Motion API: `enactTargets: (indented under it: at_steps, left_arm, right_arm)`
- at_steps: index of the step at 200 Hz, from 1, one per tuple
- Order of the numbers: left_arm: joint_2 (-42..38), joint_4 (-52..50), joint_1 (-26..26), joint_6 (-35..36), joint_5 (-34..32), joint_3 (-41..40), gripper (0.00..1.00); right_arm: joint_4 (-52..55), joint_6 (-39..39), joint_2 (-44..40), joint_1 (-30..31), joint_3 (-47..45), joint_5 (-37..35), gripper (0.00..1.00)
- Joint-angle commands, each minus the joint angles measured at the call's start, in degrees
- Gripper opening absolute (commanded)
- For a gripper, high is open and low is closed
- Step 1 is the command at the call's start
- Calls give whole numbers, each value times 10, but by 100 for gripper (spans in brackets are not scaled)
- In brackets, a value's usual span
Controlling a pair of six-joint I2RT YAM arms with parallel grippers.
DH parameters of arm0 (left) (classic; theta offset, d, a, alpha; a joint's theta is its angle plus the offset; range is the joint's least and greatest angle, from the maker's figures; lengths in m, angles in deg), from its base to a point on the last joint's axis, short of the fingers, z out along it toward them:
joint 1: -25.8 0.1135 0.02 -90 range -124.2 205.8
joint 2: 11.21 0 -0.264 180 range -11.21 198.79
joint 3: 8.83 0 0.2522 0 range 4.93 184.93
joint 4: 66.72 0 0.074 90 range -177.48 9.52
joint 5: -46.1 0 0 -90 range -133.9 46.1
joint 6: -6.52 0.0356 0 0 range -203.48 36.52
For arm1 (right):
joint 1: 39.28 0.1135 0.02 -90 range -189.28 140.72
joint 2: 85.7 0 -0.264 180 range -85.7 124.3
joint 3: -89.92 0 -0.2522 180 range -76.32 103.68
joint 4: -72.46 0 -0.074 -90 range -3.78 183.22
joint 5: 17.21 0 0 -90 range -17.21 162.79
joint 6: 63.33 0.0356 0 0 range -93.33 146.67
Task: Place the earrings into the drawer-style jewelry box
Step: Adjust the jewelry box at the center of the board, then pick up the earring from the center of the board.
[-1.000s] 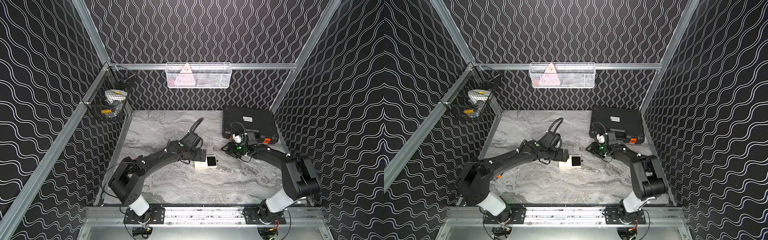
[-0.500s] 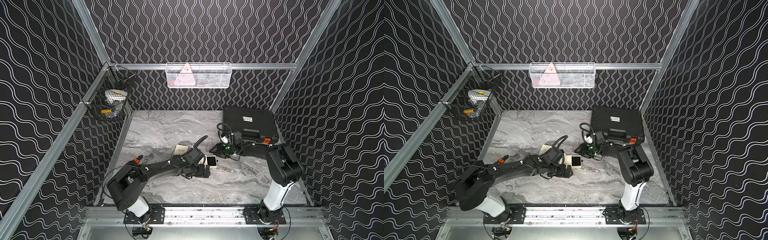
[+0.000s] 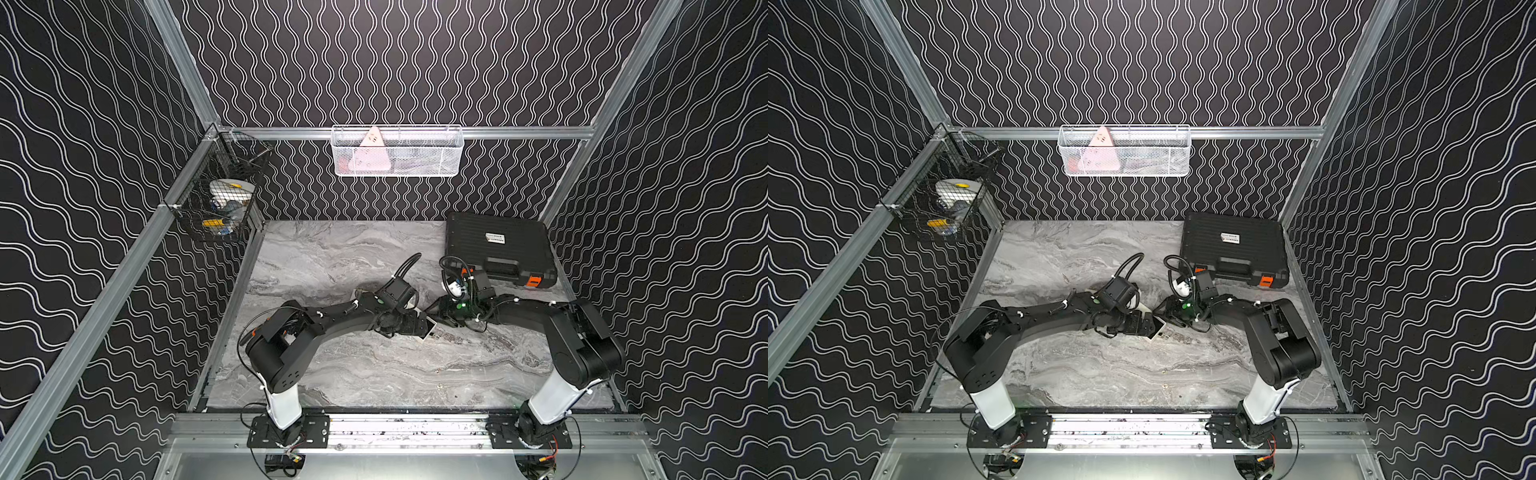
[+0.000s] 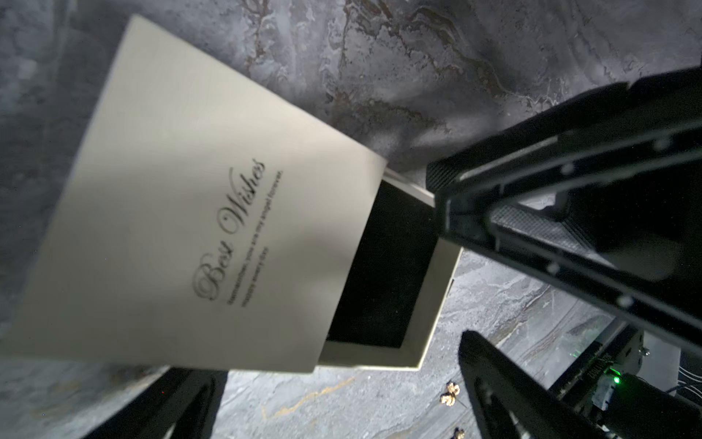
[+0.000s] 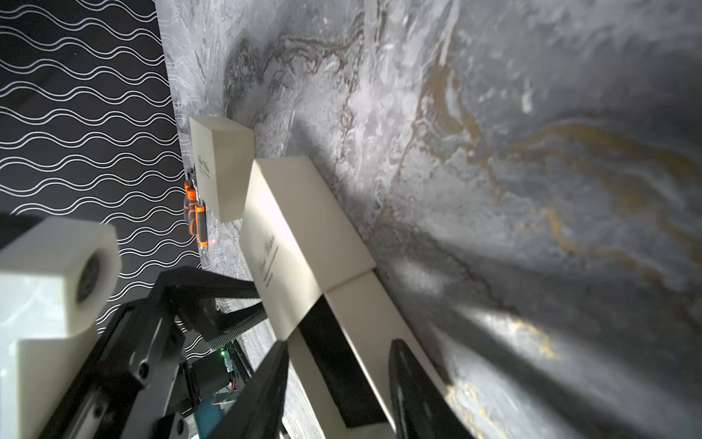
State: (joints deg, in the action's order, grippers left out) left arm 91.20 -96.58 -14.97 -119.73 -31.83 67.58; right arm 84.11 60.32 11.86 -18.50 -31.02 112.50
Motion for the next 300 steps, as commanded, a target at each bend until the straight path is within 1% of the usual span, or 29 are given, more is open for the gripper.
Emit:
enactTargets:
  at_steps: [1,35,56,64,79,88,99,117,128,132,145,163,191,205,220,248,300]
  left_arm:
    - [2,5,9,9,-2,2,98]
    - [1,7,24,11,-3,-2,98]
    - [2,12,31,12,-1,-5,98]
    - [2,12,34,13,-1,-6,98]
    - [-3,7,39,17,-1,-7,99]
    - [-12,-3,40,19,-5,-8,99]
    - [-31,-17,40,21,-10,-10,99]
    - [-75,-33,36,4,7,-34,99]
    - [-103,-43,22,-6,10,-49,99]
    - [-114,-49,14,-7,7,-55,99]
    - [-146,-68,-11,-12,-5,-71,99]
    - [-188,-70,-32,-27,-2,-105,99]
    - [-239,-40,-35,-38,25,-173,99]
    - [-251,-31,-35,-38,35,-194,99]
    - [-261,-16,-35,-41,52,-213,99]
    - [-277,-3,-35,-46,66,-240,99]
    - [-273,12,-35,-50,72,-259,98]
  right_arm:
    - [-14,15,-16,8,-15,2,46]
    - [-28,35,-33,25,-43,-8,46]
    - [-27,37,-39,26,-53,-14,46]
    - [-12,30,-44,25,-50,-17,46]
    - [55,-2,-67,13,-28,-39,46]
    - [113,-28,-92,8,-8,-71,46]
    - [201,-59,-124,8,20,-137,46]
    - [298,-57,-169,24,31,-218,43]
    - [345,-43,-192,49,25,-262,41]
    - [362,-36,-200,74,24,-281,41]
    - [409,-10,-224,124,18,-341,39]
    - [443,25,-262,184,6,-379,34]
    - [431,39,-292,257,-10,-385,28]
    - [410,36,-283,284,-17,-383,26]
    - [389,31,-257,302,-19,-380,24]
    - [359,29,-214,312,-26,-378,21]
    - [338,27,-190,312,-41,-375,22]
